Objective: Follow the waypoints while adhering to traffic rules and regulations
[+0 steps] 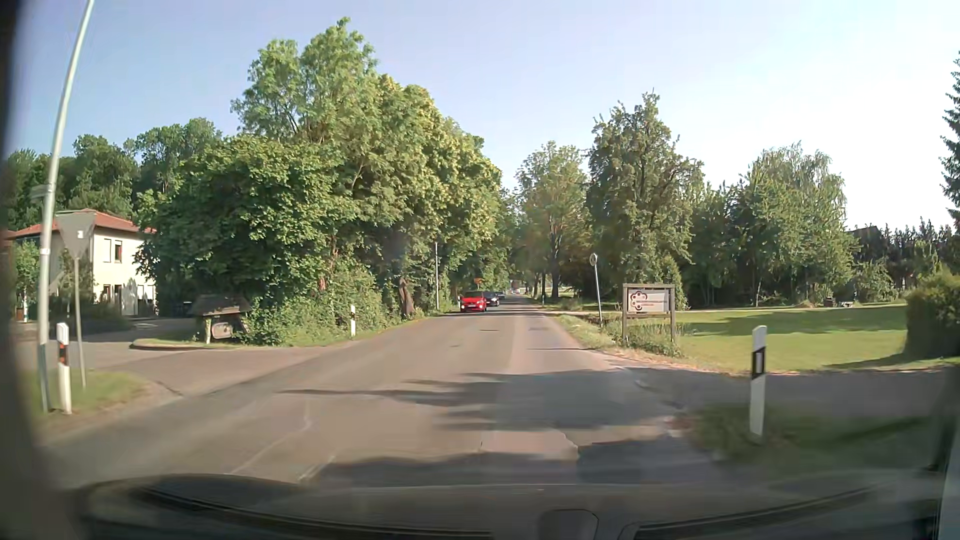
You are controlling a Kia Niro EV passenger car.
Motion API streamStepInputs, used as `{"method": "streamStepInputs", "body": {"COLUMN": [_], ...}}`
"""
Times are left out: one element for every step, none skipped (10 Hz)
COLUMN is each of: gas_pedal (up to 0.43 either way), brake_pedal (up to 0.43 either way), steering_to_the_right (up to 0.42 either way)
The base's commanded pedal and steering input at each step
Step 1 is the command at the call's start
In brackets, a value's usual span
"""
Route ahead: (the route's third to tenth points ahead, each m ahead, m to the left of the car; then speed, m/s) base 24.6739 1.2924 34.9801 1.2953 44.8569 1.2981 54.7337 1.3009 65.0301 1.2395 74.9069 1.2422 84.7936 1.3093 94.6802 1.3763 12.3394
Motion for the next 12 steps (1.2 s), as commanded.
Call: {"method": "streamStepInputs", "body": {"gas_pedal": [0.22, 0.209, 0.197, 0.197, 0.197, 0.197, 0.197, 0.197, 0.197, 0.197, 0.197, 0.197], "brake_pedal": [0.006, 0.006, 0.006, 0.006, 0.006, 0.006, 0.006, 0.006, 0.006, 0.006, 0.006, 0.006], "steering_to_the_right": [0.012, 0.005, 0.002, 0.003, 0.003, 0.003, 0.002, 0.002, 0.004, 0.006, 0.008, 0.009]}}
